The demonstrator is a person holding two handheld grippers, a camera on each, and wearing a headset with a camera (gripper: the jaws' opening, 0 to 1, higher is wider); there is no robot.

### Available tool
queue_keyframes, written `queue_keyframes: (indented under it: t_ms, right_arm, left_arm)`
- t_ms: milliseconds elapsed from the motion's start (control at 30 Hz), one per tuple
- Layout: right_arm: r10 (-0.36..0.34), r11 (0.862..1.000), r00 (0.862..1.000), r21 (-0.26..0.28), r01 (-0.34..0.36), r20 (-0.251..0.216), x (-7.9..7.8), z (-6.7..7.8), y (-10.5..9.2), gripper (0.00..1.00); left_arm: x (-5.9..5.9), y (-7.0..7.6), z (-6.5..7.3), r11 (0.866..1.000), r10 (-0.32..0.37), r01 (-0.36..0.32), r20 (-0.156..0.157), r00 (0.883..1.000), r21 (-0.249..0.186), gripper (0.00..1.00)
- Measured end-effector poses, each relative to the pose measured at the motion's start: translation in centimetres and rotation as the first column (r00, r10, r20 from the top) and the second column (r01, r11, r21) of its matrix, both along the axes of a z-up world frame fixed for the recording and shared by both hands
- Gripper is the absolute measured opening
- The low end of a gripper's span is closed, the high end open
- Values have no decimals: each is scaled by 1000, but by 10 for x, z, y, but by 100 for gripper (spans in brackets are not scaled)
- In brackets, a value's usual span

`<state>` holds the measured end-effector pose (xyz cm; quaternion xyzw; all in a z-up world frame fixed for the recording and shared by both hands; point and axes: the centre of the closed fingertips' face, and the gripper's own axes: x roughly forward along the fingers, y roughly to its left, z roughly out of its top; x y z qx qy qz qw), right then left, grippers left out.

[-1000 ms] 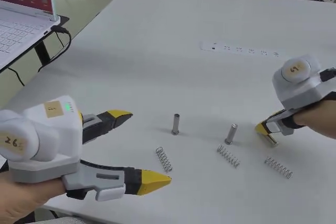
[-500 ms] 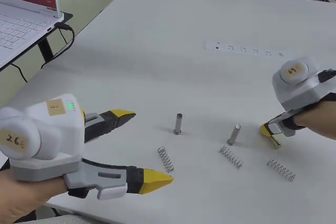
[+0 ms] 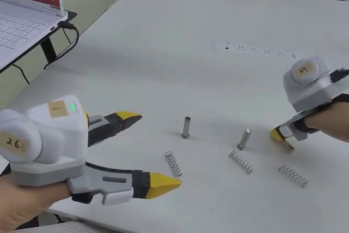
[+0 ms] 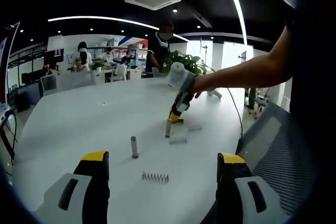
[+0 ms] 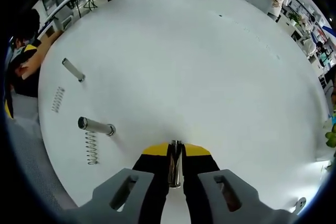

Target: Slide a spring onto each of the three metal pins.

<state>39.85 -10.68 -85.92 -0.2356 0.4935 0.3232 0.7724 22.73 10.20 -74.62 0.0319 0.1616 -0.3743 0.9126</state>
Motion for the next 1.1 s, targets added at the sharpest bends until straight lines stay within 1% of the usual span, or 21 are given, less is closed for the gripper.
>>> queue_keyframes:
  t_ms: [67,300,333,400,633,667,733,933,1100]
  right_arm:
    - [-1,1000,1000,1,1,9,1,2,-1,5]
    - [-20,999,1000,34,19,22,-1,14,-3,5]
    - [-20,999,999,36,19,25,-5,18,-2,5]
    - [-19,999,999,40,17,33,-7,21,-2,5]
    - [-29,997,997,71,25,66,-30,37,3,5]
    - [-31,997,997,74,26,68,-32,38,3,5]
    - [-33,996,997,82,27,75,-34,36,2,5]
    - [-47,994,994,105,37,95,-44,45,2,5]
    - [-61,992,993,120,49,102,-49,46,-1,5]
  left_arm:
    - [0,0,0,1000,-1,1,-1,1000,0,81]
    - [-3,-3,-1,1000,-16,16,-2,1000,3,80]
    - [-3,-3,-1,1000,-18,18,-1,1000,3,80]
    - [-3,-4,-1,1000,-21,21,0,1000,3,80]
    - [-5,-7,-1,999,-33,33,3,999,8,80]
    - [-5,-7,-1,999,-35,35,2,999,9,80]
    - [-6,-8,-1,999,-39,39,3,999,12,80]
    - [-7,-10,-1,999,-51,51,3,999,19,80]
    - [-7,-10,-2,998,-58,58,2,998,23,80]
